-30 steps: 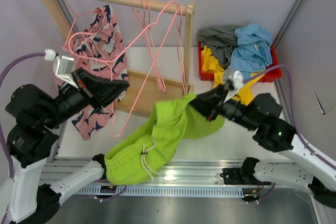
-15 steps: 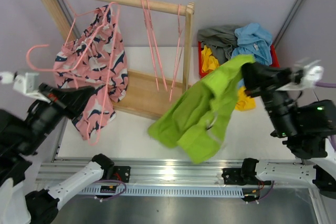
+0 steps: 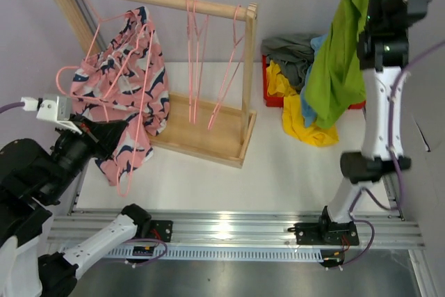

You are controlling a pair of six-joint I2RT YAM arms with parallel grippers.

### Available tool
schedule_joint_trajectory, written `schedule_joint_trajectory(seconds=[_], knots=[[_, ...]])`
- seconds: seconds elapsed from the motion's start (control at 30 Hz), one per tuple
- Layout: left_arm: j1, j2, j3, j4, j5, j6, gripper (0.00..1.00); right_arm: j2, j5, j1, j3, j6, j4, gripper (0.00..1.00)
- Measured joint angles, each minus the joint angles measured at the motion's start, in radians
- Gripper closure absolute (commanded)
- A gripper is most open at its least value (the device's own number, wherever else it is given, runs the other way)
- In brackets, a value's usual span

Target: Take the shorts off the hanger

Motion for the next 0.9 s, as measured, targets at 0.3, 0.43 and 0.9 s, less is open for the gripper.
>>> schedule_joint_trajectory(seconds=[0.3, 0.43, 0.9], knots=[[0.000, 0.087, -0.051, 0.042, -0.127, 0.032, 1.00, 0.547, -0.100, -0.181, 0.163, 0.277, 0.254, 0.01], [0.000, 0.127, -0.064, 0.060, -0.169, 0.063, 1.00, 0.693, -0.076, -0.198, 0.147, 0.344, 0.127, 0.01], [0.002, 0.548, 0.141, 0.220, -0.163, 0.140, 1.00, -0.225, -0.094, -0.154, -1.306, 0.558, 0.372, 0.01]])
